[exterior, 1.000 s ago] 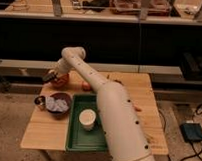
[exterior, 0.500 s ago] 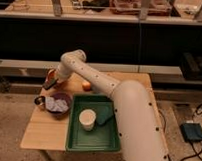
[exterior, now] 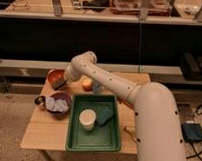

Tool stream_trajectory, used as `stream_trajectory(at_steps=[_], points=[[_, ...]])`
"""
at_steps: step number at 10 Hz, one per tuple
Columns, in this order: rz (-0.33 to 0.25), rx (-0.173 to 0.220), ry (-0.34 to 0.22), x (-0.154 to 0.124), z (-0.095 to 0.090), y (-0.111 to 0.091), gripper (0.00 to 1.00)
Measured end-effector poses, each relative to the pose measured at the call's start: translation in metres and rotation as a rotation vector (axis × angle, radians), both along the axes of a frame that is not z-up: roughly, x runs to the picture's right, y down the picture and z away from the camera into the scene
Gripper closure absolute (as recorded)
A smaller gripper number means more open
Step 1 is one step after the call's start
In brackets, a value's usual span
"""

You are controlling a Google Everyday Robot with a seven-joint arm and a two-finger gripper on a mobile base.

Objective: Wipe red bowl with eraser

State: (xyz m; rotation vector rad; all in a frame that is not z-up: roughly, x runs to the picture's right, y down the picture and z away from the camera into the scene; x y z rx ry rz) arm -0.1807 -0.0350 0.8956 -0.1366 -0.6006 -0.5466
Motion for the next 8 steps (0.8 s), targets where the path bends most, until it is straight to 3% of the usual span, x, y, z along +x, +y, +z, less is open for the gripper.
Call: stream_trajectory(at_steps=[4,8], points=[[0.085,0.043,0.025,0.027,0.002,-0.016,1.00],[0.083,0.047,0.033,0.014,0.025,-0.048,1.00]])
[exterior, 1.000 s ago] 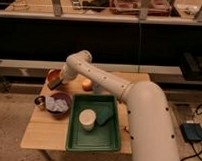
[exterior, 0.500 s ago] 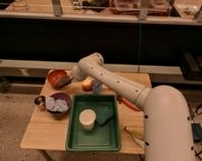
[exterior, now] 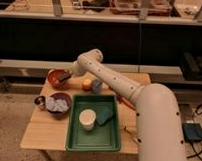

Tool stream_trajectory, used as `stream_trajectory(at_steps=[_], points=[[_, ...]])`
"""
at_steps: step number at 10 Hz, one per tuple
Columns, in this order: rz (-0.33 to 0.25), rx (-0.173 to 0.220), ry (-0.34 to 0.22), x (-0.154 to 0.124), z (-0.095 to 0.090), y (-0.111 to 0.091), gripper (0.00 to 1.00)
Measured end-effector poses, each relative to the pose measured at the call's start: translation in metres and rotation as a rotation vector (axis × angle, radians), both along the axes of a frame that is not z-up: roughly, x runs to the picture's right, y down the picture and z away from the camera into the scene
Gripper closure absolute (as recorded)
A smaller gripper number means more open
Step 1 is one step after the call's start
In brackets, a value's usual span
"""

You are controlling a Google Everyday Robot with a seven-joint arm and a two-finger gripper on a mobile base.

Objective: Wipe red bowl with eraser

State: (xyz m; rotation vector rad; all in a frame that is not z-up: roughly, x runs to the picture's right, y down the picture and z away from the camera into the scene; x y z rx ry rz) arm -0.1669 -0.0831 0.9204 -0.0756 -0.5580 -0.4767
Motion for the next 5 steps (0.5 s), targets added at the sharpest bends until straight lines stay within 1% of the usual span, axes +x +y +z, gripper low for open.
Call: stream_trajectory(at_steps=[4,5], points=[[0.005,-0.008,-0.002,-0.004,0.025,-0.028,1.00],[0.005,-0.011,-0.002,-0.004,0.028,-0.032,1.00]])
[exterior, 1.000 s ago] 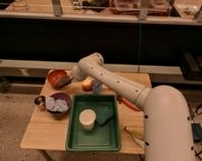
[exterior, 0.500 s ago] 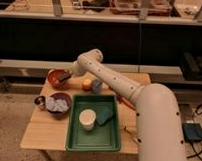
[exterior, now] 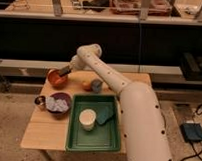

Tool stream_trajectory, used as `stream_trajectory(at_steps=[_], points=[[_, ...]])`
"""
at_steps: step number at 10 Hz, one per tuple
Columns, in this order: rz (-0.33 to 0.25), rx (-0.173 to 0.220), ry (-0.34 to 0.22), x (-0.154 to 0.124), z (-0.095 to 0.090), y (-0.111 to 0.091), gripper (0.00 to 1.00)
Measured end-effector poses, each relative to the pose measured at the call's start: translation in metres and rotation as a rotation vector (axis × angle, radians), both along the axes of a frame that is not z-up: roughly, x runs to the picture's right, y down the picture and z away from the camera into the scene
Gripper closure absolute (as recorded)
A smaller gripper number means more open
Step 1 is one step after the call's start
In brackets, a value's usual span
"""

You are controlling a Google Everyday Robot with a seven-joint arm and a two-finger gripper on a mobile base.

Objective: Wipe red bowl with eraser

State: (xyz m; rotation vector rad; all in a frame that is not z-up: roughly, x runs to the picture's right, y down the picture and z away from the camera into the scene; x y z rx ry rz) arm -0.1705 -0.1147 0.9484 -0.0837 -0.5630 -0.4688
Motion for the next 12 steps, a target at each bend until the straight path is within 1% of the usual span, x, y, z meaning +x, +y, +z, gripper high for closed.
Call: stream_trajectory(at_steps=[2,5,8,10,12], points=[[-0.010,-0.013,-0.007,-0.007,0.012,-0.009,1.00],[-0.027,-0.028,-0.019,-0.017,0.025,-0.016,1.00],[-0.052,-0.038,-0.037,-0.035,0.037,-0.023,1.00],[-0.060,-0.037,-0.043,-0.040,0.040,-0.026,1.00],[-0.060,-0.036,-0.042,-0.039,0.040,-0.027,1.00]])
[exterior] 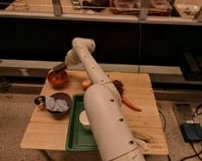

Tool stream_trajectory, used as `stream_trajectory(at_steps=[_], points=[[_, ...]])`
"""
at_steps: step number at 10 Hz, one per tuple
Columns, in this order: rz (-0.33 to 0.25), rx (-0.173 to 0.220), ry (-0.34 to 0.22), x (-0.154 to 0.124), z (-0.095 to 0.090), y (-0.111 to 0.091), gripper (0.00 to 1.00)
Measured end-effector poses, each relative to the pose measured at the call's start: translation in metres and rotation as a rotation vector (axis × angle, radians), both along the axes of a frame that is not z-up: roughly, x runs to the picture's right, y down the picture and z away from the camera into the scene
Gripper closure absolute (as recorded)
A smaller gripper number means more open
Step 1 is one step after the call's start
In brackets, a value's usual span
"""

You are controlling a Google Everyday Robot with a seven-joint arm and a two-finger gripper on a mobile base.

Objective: Wipe red bowl with eraser

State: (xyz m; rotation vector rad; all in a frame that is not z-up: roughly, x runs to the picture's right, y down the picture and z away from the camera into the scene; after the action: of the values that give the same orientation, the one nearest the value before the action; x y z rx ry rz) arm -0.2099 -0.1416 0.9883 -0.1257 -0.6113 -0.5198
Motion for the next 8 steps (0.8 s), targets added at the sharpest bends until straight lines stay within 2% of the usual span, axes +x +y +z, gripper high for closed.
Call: stream_trajectory(at_steps=[4,5,6,7,8], points=[[-0.005,0.002,0.000,-0.002,0.001,0.001,1.00],[-0.008,0.008,-0.006,-0.011,0.000,0.006,1.00],[0.012,0.020,-0.017,-0.027,-0.003,0.011,1.00],[0.072,0.039,-0.032,-0.050,-0.006,0.023,1.00],[0.101,0.052,-0.036,-0.059,-0.008,0.028,1.00]])
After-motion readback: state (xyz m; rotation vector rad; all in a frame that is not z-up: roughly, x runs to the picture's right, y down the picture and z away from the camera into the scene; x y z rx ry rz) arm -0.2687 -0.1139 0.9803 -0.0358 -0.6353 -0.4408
